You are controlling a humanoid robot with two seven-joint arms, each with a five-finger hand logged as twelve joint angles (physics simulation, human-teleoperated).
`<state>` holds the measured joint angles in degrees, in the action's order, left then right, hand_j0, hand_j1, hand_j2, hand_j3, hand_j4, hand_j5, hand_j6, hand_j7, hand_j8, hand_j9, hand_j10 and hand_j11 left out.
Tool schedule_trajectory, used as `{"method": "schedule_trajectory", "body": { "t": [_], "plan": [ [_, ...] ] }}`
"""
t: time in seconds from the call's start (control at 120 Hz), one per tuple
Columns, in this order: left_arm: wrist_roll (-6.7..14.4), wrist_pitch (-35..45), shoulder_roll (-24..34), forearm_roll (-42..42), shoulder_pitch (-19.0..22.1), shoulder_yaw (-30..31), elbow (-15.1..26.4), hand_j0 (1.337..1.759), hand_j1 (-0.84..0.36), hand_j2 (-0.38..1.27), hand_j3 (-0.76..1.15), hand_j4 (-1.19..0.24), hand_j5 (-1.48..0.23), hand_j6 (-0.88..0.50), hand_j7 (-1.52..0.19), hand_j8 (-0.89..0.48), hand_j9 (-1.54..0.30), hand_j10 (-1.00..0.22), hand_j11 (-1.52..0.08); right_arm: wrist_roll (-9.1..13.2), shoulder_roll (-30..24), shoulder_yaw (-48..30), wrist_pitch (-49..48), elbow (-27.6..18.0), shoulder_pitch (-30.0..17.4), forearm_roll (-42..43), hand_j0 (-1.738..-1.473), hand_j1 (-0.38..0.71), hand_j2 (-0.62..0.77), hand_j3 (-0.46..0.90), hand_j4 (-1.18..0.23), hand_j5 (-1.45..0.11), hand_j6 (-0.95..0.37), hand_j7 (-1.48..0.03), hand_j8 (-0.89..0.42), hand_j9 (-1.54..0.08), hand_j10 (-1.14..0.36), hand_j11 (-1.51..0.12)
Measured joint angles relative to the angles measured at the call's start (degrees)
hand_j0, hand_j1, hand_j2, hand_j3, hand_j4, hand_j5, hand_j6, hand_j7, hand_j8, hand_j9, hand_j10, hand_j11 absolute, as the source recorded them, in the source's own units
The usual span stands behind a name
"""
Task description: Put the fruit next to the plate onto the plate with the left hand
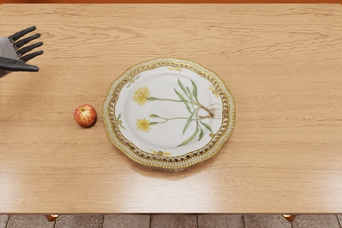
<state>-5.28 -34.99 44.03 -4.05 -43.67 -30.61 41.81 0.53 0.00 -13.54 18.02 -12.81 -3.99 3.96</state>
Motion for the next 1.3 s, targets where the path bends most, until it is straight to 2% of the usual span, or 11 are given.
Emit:
{"method": "schedule_trajectory", "body": {
  "t": [0.133, 0.167, 0.292, 0.383, 0.442, 0.508, 0.675, 0.808, 0.975, 1.075, 1.3],
  "plan": [
    [0.15, -0.01, -0.06, -0.03, 0.0, -0.14, -0.32, 1.658, 0.34, 0.0, 0.0, -0.01, -0.01, -0.01, -0.01, -0.01, -0.01, -0.01, -0.01, 0.0, 0.0, 0.0, 0.0, -0.01, -0.08, 0.0, -1.658, -0.35, 0.0, 0.0, 0.0, 0.0, 0.0, 0.0, 0.0, 0.0, 0.0, 0.0],
    [1.44, -0.01, -0.85, -0.04, -0.45, -0.1, 0.0, 1.658, 0.34, 0.01, 0.0, -0.01, -0.02, -0.01, -0.02, -0.01, -0.02, -0.01, -0.02, 0.0, 0.0, 0.0, 0.0, -0.01, -0.07, 0.0, -1.658, -0.35, 0.0, 0.0, 0.0, 0.0, 0.0, 0.0, 0.0, 0.0, 0.0, 0.0],
    [17.8, -0.02, -2.87, 0.2, -6.51, -0.44, 3.18, 1.658, 0.31, 0.01, 0.0, -0.04, -0.05, -0.04, -0.05, -0.04, -0.05, -0.04, -0.05, 0.0, 0.0, 0.0, 0.0, -0.02, -0.02, 0.01, -1.658, -0.35, 0.0, 0.0, 0.0, 0.0, 0.0, 0.0, 0.0, 0.0, 0.0, 0.0],
    [29.15, -0.03, 0.93, 0.04, -10.43, -0.68, 7.65, 1.658, 0.28, 0.01, 0.0, -0.06, -0.08, -0.06, -0.08, -0.06, -0.08, -0.06, -0.08, 0.0, 0.0, 0.0, 0.0, -0.02, 0.0, 0.0, -1.658, -0.35, 0.0, 0.0, 0.0, 0.0, 0.0, 0.0, 0.0, 0.0, 0.0, 0.0],
    [33.92, -0.03, 5.39, -1.98, -11.4, -0.9, 14.35, 1.658, 0.26, 0.02, 0.0, -0.08, -0.1, -0.08, -0.1, -0.08, -0.1, -0.08, -0.1, 0.0, 0.0, 0.0, 0.0, -0.02, 0.02, 0.0, -1.658, -0.35, 0.0, 0.0, 0.0, 0.0, 0.0, 0.0, 0.0, 0.0, 0.0, 0.0],
    [36.93, -0.05, 8.35, -6.12, -11.42, -2.09, 22.78, 1.658, 0.24, 0.02, 0.0, -0.09, -0.12, -0.09, -0.12, -0.09, -0.12, -0.09, -0.12, 0.0, 0.0, 0.0, 0.0, -0.02, 0.02, 0.0, -1.658, -0.35, 0.0, 0.0, 0.0, 0.0, 0.0, 0.0, 0.0, 0.0, 0.0, 0.0],
    [39.61, 0.64, 8.74, -23.14, -11.19, -5.74, 39.27, 1.658, 0.21, 0.02, 0.0, -0.12, -0.16, -0.12, -0.16, -0.12, -0.16, -0.12, -0.16, 0.0, 0.0, 0.0, 0.0, -0.02, 0.03, 0.0, -1.658, -0.35, 0.0, 0.0, 0.0, 0.0, 0.0, 0.0, 0.0, 0.0, 0.0, 0.0],
    [40.1, 12.52, 5.11, -41.47, -7.52, -6.23, 47.56, 1.658, 0.18, 0.03, 0.0, -0.15, -0.19, -0.15, -0.19, -0.15, -0.19, -0.15, -0.19, 0.0, 0.0, 0.0, 0.0, -0.02, 0.03, 0.0, -1.658, -0.35, 0.0, 0.0, 0.0, 0.0, 0.0, 0.0, 0.0, 0.0, 0.0, 0.0],
    [40.25, 23.48, 0.74, -58.95, -1.65, -6.35, 50.5, 1.658, 0.14, 0.04, 0.0, -0.18, -0.23, -0.18, -0.23, -0.18, -0.23, -0.18, -0.23, 0.0, 0.0, 0.0, 0.0, -0.02, 0.03, 0.0, -1.658, -0.35, 0.0, 0.0, 0.0, 0.0, 0.0, 0.0, 0.0, 0.0, 0.0, 0.0],
    [40.27, 25.97, -2.7, -65.28, 3.45, -6.37, 51.28, 1.658, 0.13, 0.04, 0.0, -0.19, -0.24, -0.19, -0.24, -0.19, -0.24, -0.19, -0.24, 0.0, 0.0, 0.0, 0.0, -0.02, 0.03, 0.0, -1.658, -0.35, 0.0, 0.0, 0.0, 0.0, 0.0, 0.0, 0.0, 0.0, 0.0, 0.0],
    [40.28, 30.99, -4.71, -75.51, 8.03, -6.35, 51.82, 1.658, 0.12, 0.04, 0.0, -0.2, -0.26, -0.2, -0.26, -0.2, -0.26, -0.2, -0.26, 0.0, 0.0, 0.0, 0.0, -0.02, 0.03, 0.0, -1.658, -0.35, 0.0, 0.0, 0.0, 0.0, 0.0, 0.0, 0.0, 0.0, 0.0, 0.0]
  ]
}}
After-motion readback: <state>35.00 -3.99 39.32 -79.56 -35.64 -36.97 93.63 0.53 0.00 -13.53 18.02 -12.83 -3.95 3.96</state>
